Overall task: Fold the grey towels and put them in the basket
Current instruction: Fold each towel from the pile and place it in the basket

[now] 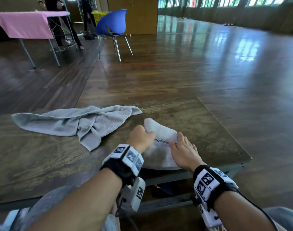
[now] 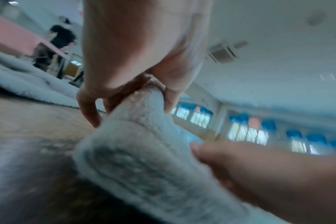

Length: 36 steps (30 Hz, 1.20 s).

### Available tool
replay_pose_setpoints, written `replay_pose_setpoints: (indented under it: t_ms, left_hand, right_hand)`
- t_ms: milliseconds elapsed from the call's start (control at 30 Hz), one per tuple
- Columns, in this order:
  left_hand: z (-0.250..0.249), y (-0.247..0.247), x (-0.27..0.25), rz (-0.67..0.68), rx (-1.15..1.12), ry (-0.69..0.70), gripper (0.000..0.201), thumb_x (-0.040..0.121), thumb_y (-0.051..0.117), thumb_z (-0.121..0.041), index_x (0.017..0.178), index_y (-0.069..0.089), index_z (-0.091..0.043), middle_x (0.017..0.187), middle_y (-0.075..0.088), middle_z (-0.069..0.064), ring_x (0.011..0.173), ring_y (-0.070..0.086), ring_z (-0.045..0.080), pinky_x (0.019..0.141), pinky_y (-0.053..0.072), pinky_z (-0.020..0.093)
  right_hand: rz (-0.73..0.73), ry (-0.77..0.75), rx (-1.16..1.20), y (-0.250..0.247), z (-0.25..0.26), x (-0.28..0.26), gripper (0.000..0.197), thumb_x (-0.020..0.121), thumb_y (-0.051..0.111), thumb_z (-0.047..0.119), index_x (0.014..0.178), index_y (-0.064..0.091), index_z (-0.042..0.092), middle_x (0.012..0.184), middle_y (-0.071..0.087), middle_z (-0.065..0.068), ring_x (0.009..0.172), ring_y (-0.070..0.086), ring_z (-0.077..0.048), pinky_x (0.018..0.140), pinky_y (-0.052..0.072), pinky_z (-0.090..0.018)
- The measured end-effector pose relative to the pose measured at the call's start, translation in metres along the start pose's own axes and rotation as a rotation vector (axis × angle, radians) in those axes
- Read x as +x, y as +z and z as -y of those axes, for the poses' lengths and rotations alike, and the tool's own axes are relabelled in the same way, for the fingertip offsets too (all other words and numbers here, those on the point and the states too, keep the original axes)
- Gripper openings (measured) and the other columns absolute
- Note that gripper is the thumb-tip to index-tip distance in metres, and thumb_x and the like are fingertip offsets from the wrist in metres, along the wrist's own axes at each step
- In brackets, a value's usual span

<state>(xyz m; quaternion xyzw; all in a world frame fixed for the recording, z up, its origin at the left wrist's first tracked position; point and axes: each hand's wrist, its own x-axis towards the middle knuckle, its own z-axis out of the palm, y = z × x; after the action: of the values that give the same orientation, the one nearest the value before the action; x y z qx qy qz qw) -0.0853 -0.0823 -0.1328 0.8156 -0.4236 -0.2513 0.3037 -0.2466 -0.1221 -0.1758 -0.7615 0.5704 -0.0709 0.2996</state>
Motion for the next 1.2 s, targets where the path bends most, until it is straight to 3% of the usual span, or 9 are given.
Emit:
replay_pose_setpoints:
  t_ms: [67,200,333,467,633,800,933,1100,1200]
  left_hand:
    - [-0.013,-0.023,-0.003,0.048,-0.236,0.016,0.026,0.087,0.065,-0.032,0.101,0.061,-0.01,0.097,0.065,0.007,0.079,0.06,0.015,0.07,0.049,0.032]
    - [-0.041,-0.08,-0.028,0.155,-0.518,0.105,0.026,0.085,0.073,-0.022,0.108,0.071,-0.009,0.104,0.075,0.013,0.097,0.072,0.031,0.095,0.054,0.052]
    - [-0.044,-0.143,-0.058,0.185,-0.635,0.172,0.022,0.084,0.077,-0.019,0.104,0.071,-0.014,0.101,0.076,0.013,0.091,0.074,0.031,0.083,0.06,0.045]
    - [-0.007,-0.209,-0.09,-0.042,-0.716,0.234,0.026,0.083,0.079,-0.022,0.105,0.07,-0.014,0.097,0.077,0.007,0.084,0.075,0.023,0.067,0.06,0.034]
    - [0.072,-0.268,-0.135,-0.424,-0.603,0.251,0.018,0.088,0.073,-0.032,0.102,0.066,-0.022,0.093,0.075,-0.01,0.081,0.071,0.002,0.069,0.057,0.019]
    - [0.177,-0.293,-0.181,-0.639,-0.558,0.079,0.023,0.093,0.067,-0.034,0.108,0.062,-0.018,0.094,0.071,-0.006,0.069,0.066,-0.005,0.059,0.051,0.012]
    - [0.266,-0.287,-0.212,-0.663,-0.584,-0.183,0.031,0.092,0.066,-0.044,0.111,0.063,-0.02,0.094,0.072,-0.007,0.072,0.069,0.0,0.056,0.05,0.019]
    - [0.376,-0.259,-0.241,-0.608,-0.55,-0.461,0.033,0.088,0.063,-0.042,0.113,0.057,-0.021,0.103,0.067,-0.005,0.092,0.065,0.012,0.07,0.049,0.031]
    - [0.427,-0.226,-0.245,-0.431,-0.564,-0.668,0.037,0.087,0.061,-0.025,0.118,0.044,-0.017,0.103,0.06,-0.002,0.089,0.06,0.013,0.063,0.043,0.029]
  right_hand:
    - [0.021,0.048,0.144,-0.02,0.01,-0.004,0.061,0.105,0.029,0.052,0.147,0.036,0.009,0.157,0.041,-0.015,0.143,0.038,-0.031,0.114,0.031,-0.044]
    - [0.128,0.022,0.446,-0.067,0.051,-0.026,0.069,0.101,0.034,0.063,0.141,0.056,0.011,0.144,0.056,-0.014,0.128,0.056,-0.028,0.107,0.043,-0.042]
    - [0.196,-0.014,0.9,-0.092,0.102,-0.054,0.05,0.092,0.061,0.059,0.111,0.074,0.014,0.109,0.077,-0.011,0.09,0.076,-0.023,0.073,0.061,-0.034]
    - [0.207,-0.213,0.908,-0.09,0.171,-0.078,0.048,0.098,0.064,0.038,0.117,0.067,-0.006,0.118,0.071,-0.024,0.094,0.069,-0.033,0.093,0.055,-0.052]
    - [0.16,-0.498,0.506,-0.05,0.268,-0.107,0.042,0.105,0.051,0.036,0.103,0.067,-0.003,0.095,0.072,-0.013,0.083,0.067,-0.025,0.08,0.057,-0.046]
    - [0.352,-0.567,0.128,0.032,0.343,-0.14,0.052,0.106,0.038,0.047,0.13,0.059,0.006,0.133,0.063,-0.015,0.122,0.059,-0.033,0.106,0.046,-0.048]
    - [0.509,-0.559,-0.069,0.113,0.375,-0.157,0.04,0.106,0.04,0.043,0.121,0.05,0.007,0.12,0.059,-0.011,0.102,0.062,-0.029,0.08,0.058,-0.043]
    - [0.761,-0.425,-0.118,0.234,0.369,-0.166,0.038,0.103,0.048,0.031,0.128,0.055,0.003,0.124,0.062,-0.017,0.11,0.063,-0.035,0.095,0.054,-0.046]
    - [0.851,-0.316,-0.12,0.295,0.339,-0.166,0.03,0.098,0.051,0.02,0.122,0.059,0.005,0.126,0.063,-0.017,0.114,0.062,-0.036,0.099,0.053,-0.048]
